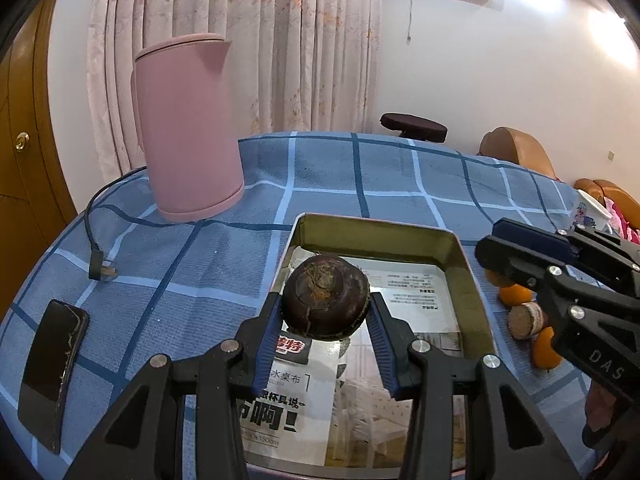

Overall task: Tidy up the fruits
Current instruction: 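Carry the dark brown fruit in left tool over the pink tin while right tool follows, then open left tool to drop the dark fruit while right tool releases the yellow fruit into the tin, then grasp an orange with left tool while right tool grasps the purple round fruit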

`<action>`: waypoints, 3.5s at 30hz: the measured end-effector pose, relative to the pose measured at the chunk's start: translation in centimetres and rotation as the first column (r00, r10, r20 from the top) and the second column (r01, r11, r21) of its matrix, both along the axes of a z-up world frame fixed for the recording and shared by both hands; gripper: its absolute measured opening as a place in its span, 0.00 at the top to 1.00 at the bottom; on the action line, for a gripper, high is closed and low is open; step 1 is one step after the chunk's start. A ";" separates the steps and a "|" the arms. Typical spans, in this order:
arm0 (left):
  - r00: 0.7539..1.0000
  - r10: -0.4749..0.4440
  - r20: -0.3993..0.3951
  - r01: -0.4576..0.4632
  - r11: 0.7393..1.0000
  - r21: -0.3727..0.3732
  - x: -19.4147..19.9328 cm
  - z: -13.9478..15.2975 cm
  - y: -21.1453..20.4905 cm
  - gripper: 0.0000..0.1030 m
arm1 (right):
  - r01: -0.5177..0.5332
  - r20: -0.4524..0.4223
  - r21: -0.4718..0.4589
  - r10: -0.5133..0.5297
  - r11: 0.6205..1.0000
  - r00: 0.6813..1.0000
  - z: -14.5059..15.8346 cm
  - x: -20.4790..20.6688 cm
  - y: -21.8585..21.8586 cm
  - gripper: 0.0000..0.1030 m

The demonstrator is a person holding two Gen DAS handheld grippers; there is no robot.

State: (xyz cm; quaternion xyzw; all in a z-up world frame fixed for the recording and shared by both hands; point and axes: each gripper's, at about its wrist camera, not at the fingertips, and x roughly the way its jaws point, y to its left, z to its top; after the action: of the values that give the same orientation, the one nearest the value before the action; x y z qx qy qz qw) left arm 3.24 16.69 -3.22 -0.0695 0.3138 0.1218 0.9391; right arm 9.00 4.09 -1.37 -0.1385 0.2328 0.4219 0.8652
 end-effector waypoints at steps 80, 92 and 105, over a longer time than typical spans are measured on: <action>0.895 -0.434 -0.102 0.423 0.899 -0.115 4.2 -3.2 -16.6 0.65 | 0.343 -0.040 0.041 -0.341 0.939 0.939 -2.2 0.7 -17.2 0.22; 0.941 -0.337 -0.013 0.335 0.938 -0.088 2.3 -1.9 -13.9 0.65 | 0.242 -0.054 -0.091 -0.247 0.966 0.967 -3.5 1.6 -13.0 0.46; 0.941 -0.338 -0.005 0.337 0.938 -0.078 2.0 -2.2 -14.2 0.65 | 0.222 -0.037 -0.207 -0.234 0.953 0.971 -4.5 1.8 -11.4 0.49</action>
State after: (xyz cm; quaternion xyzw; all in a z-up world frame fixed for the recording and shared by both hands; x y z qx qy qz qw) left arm 5.21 2.47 -5.43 -0.0492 0.3339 -0.0523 0.9399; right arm 10.85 -7.26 -5.91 -0.1847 0.3149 0.2974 0.8822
